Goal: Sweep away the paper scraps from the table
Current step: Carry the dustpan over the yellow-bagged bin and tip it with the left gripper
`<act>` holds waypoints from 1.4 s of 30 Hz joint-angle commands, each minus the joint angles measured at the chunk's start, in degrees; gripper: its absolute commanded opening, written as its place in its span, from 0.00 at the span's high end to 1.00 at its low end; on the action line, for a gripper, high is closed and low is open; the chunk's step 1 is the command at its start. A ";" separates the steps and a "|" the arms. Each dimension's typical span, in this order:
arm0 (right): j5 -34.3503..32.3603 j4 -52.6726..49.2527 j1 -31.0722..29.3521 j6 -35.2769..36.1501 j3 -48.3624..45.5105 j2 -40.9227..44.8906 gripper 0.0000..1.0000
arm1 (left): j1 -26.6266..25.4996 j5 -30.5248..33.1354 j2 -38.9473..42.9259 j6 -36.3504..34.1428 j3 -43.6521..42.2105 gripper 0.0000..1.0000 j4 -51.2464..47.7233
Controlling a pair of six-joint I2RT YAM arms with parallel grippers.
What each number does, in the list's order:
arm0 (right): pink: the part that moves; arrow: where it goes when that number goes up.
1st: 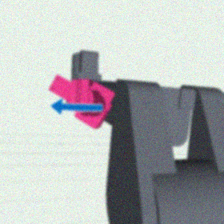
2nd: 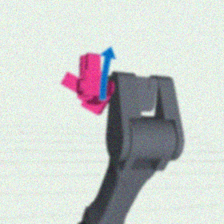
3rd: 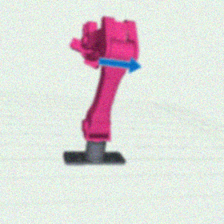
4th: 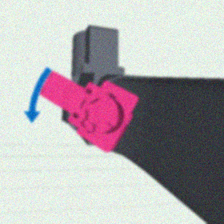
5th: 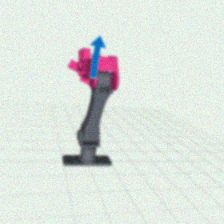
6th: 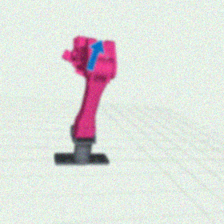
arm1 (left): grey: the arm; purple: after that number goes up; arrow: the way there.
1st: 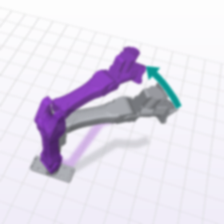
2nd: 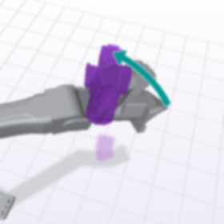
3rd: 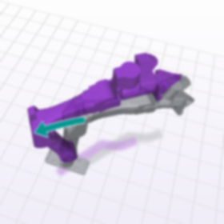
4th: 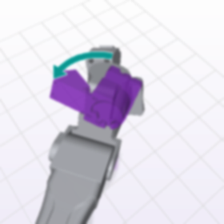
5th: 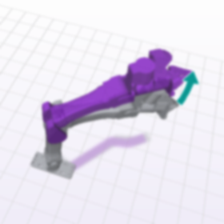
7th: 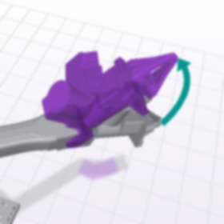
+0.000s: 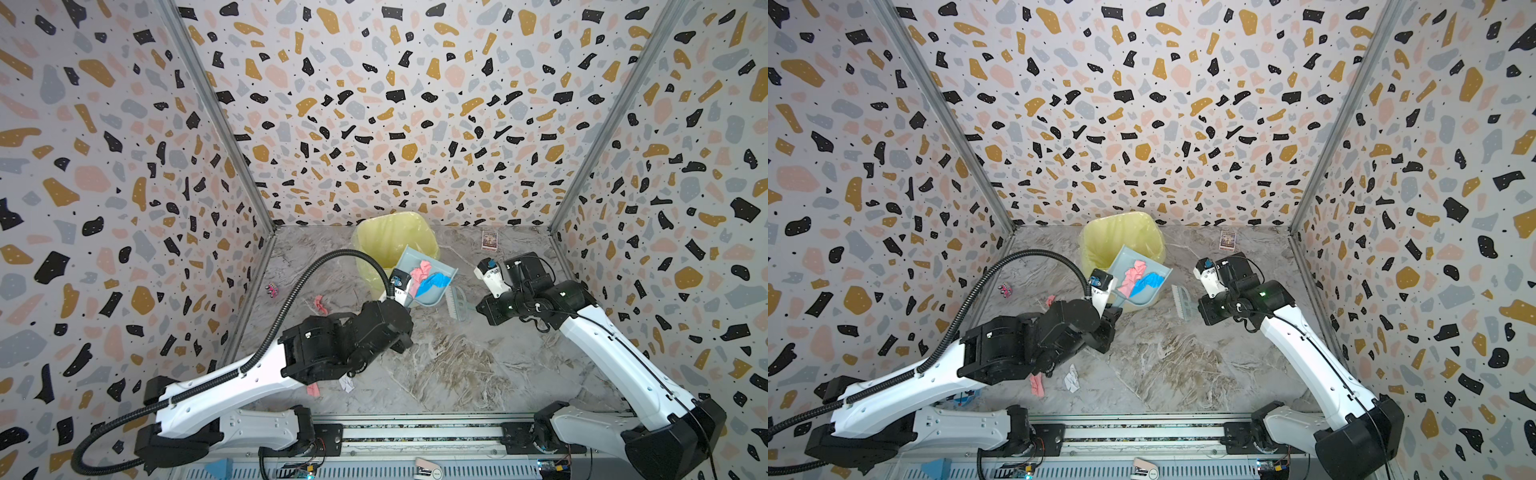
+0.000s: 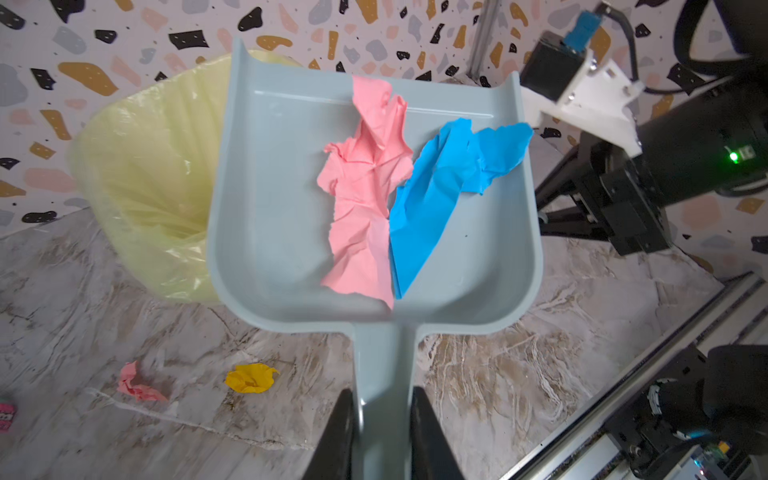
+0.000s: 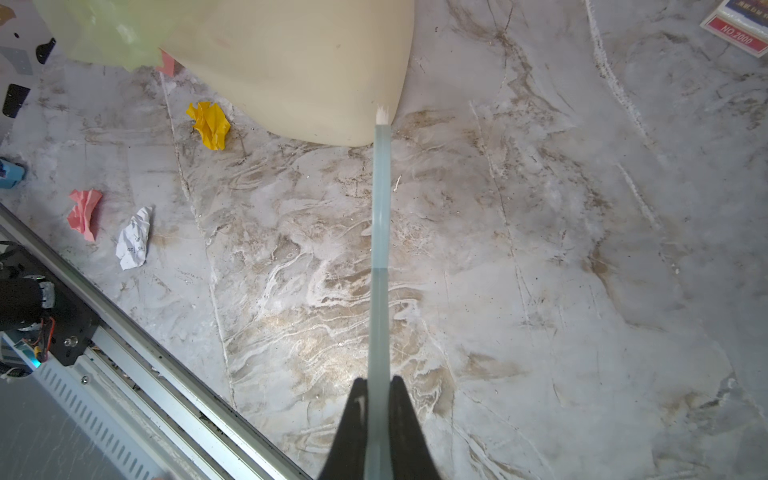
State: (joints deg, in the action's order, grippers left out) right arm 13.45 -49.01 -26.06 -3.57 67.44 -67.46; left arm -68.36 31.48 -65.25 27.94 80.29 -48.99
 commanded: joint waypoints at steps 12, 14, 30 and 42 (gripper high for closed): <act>1.22 1.03 1.20 0.40 -1.70 2.73 1.00 | 23.74 -8.66 -5.53 -15.26 11.05 1.00 -6.52; 1.15 0.77 1.40 0.66 -1.27 2.51 1.00 | 25.74 -8.48 -6.71 -16.91 12.23 1.00 -6.60; 1.27 0.02 2.14 2.34 0.18 0.65 1.00 | 29.33 -2.22 -21.10 -30.47 24.30 1.00 -16.26; 1.22 -0.47 2.20 2.43 0.50 0.60 1.00 | 28.60 5.92 -28.07 -36.11 30.07 1.00 -19.57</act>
State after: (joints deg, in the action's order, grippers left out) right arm 13.98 -48.42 -24.10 -1.63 65.73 -67.16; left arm -39.42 33.74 -93.19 -5.48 108.14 -67.53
